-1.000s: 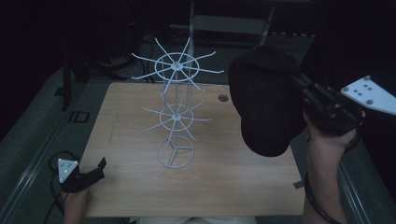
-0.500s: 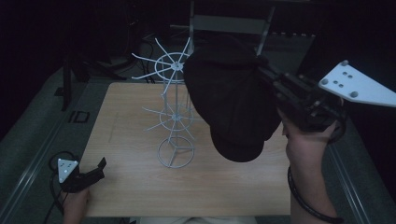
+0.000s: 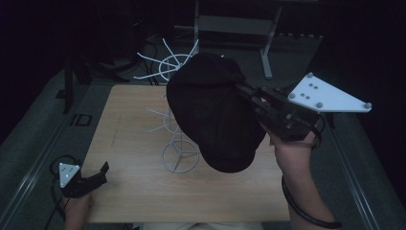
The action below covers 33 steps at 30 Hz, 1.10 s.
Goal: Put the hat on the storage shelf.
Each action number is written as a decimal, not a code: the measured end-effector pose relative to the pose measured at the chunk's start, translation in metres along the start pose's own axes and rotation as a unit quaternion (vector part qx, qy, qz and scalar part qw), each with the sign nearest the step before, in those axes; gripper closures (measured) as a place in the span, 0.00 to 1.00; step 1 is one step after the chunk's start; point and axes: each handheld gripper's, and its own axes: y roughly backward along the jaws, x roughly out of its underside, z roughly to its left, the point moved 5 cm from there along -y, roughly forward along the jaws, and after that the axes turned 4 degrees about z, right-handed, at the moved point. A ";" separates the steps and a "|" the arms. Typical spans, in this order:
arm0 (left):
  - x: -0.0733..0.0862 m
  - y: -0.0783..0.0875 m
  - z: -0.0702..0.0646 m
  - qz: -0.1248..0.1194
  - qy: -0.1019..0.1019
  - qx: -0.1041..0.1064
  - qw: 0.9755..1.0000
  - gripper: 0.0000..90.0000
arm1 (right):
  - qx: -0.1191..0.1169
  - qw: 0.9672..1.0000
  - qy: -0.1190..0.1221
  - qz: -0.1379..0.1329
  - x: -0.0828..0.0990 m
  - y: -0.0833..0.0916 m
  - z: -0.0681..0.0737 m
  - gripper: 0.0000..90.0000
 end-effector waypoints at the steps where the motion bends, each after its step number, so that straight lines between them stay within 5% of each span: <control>1: 0.000 0.000 0.000 0.000 0.000 0.000 1.000 0.02 | -0.006 1.000 -0.003 0.003 0.006 -0.002 0.001 0.92; 12: 0.000 0.000 0.000 0.000 0.000 0.002 1.000 0.02 | -0.039 0.998 -0.031 0.027 0.053 -0.017 0.010 0.91; 22: 0.000 0.000 0.000 0.000 0.000 0.002 1.000 0.02 | -0.050 0.997 -0.045 0.027 0.077 -0.026 0.013 0.90; 33: 0.000 0.000 0.000 -0.002 0.001 0.002 1.000 0.02 | -0.046 0.998 -0.045 0.015 0.086 -0.026 0.014 0.66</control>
